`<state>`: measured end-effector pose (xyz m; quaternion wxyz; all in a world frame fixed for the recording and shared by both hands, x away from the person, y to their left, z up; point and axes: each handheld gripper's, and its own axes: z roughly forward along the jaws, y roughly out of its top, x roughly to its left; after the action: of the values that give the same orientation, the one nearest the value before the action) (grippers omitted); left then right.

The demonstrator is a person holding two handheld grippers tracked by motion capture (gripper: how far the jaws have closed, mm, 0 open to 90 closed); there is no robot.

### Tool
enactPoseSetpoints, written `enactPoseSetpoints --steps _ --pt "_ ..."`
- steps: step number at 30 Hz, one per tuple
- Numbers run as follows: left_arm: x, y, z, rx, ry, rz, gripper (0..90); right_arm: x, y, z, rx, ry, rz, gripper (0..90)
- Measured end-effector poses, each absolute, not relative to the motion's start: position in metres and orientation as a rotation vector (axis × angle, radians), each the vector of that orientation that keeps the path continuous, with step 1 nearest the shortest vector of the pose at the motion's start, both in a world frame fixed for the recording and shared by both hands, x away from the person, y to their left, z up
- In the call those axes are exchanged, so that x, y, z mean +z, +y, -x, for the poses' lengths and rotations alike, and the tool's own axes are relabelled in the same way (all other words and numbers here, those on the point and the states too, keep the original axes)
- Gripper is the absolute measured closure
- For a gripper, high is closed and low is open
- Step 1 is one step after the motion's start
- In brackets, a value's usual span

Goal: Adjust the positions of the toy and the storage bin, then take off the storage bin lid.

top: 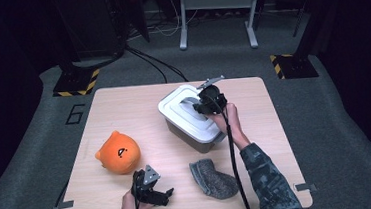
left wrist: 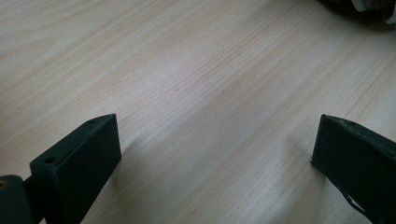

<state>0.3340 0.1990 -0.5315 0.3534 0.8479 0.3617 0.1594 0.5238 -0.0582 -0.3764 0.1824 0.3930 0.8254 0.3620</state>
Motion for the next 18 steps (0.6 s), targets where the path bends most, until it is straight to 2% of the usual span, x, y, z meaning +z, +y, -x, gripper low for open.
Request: enactPoseSetpoints --steps 18 --pt "-0.531 0.199 -0.334 0.414 0.935 -2.193 0.7 -0.359 -0.060 -0.513 1.077 2.276 -1.047 67.0"
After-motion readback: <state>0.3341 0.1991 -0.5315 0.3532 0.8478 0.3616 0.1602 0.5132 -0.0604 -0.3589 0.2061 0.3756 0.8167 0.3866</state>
